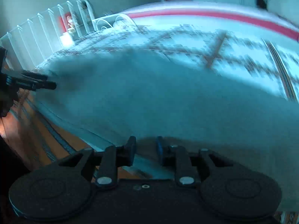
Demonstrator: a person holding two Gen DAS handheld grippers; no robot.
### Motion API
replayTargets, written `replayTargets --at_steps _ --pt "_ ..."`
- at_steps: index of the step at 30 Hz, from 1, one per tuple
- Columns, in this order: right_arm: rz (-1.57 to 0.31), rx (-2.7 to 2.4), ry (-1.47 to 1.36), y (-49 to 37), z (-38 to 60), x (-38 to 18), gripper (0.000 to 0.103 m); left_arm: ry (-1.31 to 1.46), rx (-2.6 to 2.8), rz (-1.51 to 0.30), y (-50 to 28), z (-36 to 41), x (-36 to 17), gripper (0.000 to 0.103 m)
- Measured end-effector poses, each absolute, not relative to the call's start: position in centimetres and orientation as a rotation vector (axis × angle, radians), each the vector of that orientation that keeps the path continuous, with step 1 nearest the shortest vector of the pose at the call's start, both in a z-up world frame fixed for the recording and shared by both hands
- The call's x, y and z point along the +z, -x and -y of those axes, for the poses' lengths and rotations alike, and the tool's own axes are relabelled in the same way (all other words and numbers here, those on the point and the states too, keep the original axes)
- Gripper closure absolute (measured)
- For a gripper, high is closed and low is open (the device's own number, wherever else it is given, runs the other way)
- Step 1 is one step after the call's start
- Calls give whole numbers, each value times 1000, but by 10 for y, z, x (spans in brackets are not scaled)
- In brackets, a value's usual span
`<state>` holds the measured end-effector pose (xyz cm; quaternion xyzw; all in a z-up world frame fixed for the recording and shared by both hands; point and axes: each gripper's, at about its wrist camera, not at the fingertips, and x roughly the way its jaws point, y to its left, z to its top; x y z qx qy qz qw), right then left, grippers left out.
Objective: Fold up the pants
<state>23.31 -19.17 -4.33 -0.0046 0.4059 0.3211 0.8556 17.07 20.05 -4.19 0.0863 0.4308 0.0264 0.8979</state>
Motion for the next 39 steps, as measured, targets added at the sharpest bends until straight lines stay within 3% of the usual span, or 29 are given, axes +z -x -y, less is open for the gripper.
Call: replayTargets --at_steps 3,5,8,11,15,17,21,24,28,32,37,39 --pt "-808 595 -122 -237 224 -28 85 -24 57 -777 -168 -220 -26 12" --pt "-759 551 -150 -239 241 -23 84 13 113 -814 -174 -229 -34 12" --pt "-862 474 -120 -253 247 -42 92 -84 118 -865 -179 -220 -43 12" --pt "-788 466 -189 -249 256 -30 85 -60 82 -789 -172 -213 -32 12" --pt "-731 342 -150 -260 263 -29 81 -98 72 -873 -180 -211 -49 10" --pt "-823 305 -107 -271 264 -42 84 -111 69 -849 -181 -210 -43 10" --pt "-711 288 -176 -264 277 -26 81 -99 38 -722 -172 -205 -31 10" --pt "-777 227 -112 -280 272 -38 77 -164 77 -856 -186 -203 -49 9" --pt "-718 229 -116 -288 277 -29 77 -73 118 -665 -179 -218 -27 8" --pt "-641 254 -94 -310 275 -21 78 -129 188 -782 -191 -228 -50 3" --pt "-761 136 -66 -344 300 -42 86 -130 183 -785 -189 -229 -53 2" --pt "-737 84 -46 -337 315 -32 81 -141 175 -782 -187 -231 -54 2"
